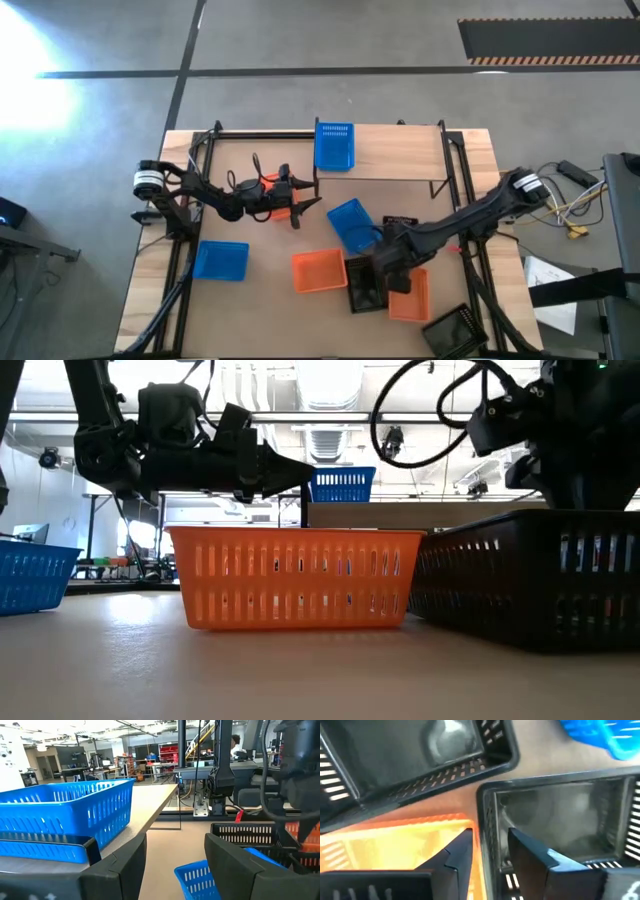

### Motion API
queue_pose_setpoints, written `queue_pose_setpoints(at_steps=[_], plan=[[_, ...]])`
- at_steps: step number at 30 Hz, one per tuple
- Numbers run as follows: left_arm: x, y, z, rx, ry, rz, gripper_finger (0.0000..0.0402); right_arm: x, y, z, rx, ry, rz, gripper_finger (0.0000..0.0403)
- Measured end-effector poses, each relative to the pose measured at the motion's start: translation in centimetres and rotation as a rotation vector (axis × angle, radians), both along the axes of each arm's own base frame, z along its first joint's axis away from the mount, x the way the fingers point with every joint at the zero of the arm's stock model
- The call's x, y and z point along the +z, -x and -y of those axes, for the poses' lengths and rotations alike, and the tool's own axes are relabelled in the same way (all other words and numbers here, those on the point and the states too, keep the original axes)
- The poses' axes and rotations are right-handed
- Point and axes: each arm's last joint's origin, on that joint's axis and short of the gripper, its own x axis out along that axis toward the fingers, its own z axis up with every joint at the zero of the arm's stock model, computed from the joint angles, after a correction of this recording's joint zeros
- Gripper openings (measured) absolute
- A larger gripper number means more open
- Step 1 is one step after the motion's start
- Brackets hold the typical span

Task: Stack baskets on shelf by color
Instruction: Put the top black bin on the shelf

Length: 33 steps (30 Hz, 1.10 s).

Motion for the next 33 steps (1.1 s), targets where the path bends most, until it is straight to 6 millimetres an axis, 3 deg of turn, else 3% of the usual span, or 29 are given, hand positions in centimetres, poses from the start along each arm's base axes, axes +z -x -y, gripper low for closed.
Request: queue_pose_setpoints(at_steps=[7,12,22,33], plan=[[0.0,0.0,0.0,0.000,0.001,0.002,0.0185,0.7,1.4,0.7,-0.047,0.015,0.047,0.0097],[0.0,0.0,0.0,0.000,0.000,0.003,0.0185,0.9,1.4,1.0,-0.064,0.072,0.156,0.0096],[0.0,0.0,0.0,0.000,0.001,0.003,0.0185,-0.8,1.0,0.7,-0.043,0.044,0.159,0.0095],[0.0,0.0,0.0,-0.001,0.002,0.003,0.0185,1.2,1.5,0.8,-0.034,0.030,0.148,0.0107]])
